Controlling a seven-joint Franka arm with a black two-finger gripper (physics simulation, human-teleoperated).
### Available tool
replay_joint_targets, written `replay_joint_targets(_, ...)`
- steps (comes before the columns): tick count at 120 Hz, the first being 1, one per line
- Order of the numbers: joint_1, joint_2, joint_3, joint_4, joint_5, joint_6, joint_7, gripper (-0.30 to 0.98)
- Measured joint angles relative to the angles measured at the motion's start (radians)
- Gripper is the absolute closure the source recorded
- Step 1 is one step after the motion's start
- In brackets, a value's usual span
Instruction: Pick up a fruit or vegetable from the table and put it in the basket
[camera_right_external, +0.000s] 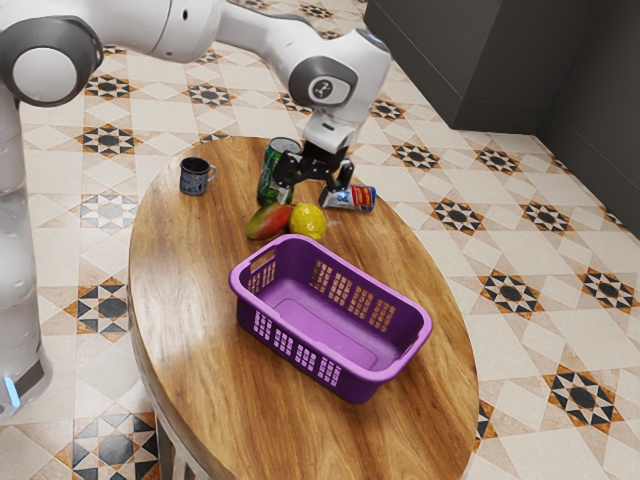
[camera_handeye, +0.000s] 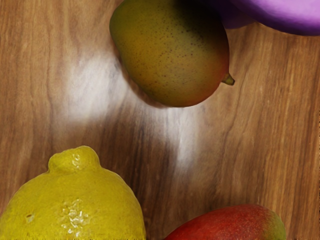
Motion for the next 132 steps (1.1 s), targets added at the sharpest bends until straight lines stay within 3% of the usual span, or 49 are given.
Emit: replay_joint_targets(132, 0.127, 0.024, -0.034, -0.006, -0.036, 0.068, -0.011, 0.01)
